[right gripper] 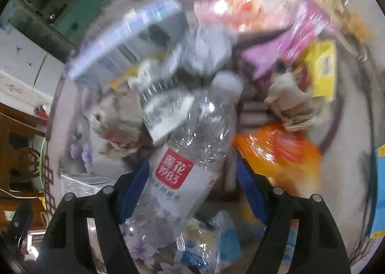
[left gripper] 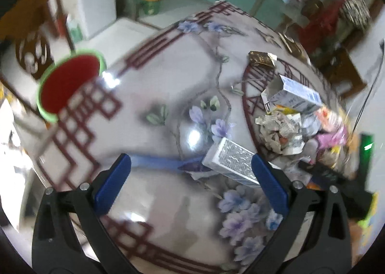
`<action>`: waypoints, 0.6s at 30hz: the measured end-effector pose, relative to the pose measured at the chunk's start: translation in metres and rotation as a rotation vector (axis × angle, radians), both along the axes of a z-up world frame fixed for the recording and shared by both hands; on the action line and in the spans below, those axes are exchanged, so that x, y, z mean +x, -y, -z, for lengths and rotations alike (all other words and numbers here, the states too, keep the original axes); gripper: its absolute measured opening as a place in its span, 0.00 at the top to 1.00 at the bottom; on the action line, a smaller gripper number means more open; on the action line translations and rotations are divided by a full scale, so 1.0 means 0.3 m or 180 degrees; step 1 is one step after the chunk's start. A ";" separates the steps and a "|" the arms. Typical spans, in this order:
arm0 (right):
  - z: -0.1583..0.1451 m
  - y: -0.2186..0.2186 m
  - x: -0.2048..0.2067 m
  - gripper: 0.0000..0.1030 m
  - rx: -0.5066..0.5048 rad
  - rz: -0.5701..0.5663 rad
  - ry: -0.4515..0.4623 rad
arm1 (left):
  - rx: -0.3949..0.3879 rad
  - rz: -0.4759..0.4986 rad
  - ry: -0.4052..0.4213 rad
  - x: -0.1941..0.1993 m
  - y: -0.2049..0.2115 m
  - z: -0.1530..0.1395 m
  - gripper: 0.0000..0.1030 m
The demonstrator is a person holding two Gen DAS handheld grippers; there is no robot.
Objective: Collect trash
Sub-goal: 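Grasp the white printed card with the left tool while the right tool grasps the clear water bottle, then carry card and bottle to the red bucket and open both tools over it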
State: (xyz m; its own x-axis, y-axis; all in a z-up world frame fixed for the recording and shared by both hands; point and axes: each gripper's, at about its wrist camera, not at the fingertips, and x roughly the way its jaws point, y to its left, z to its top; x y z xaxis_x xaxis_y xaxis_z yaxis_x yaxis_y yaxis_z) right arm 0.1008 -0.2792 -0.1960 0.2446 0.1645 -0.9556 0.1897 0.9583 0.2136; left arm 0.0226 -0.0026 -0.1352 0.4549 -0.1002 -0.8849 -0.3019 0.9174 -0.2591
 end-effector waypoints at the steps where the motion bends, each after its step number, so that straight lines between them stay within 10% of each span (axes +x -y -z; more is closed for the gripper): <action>1: 0.023 -0.015 0.008 0.30 0.0024 -0.0045 -0.0055 | -0.0108 -0.0011 -0.0076 0.007 0.001 0.017 0.04; 10: -0.042 -0.055 -0.045 0.42 0.0048 -0.0481 0.0469 | -0.0576 -0.0149 -0.0480 0.074 0.118 0.135 0.04; 18: -0.156 -0.002 -0.144 0.42 -0.0115 -0.0553 0.0802 | -0.0424 -0.0401 -0.0688 0.169 0.183 0.222 0.10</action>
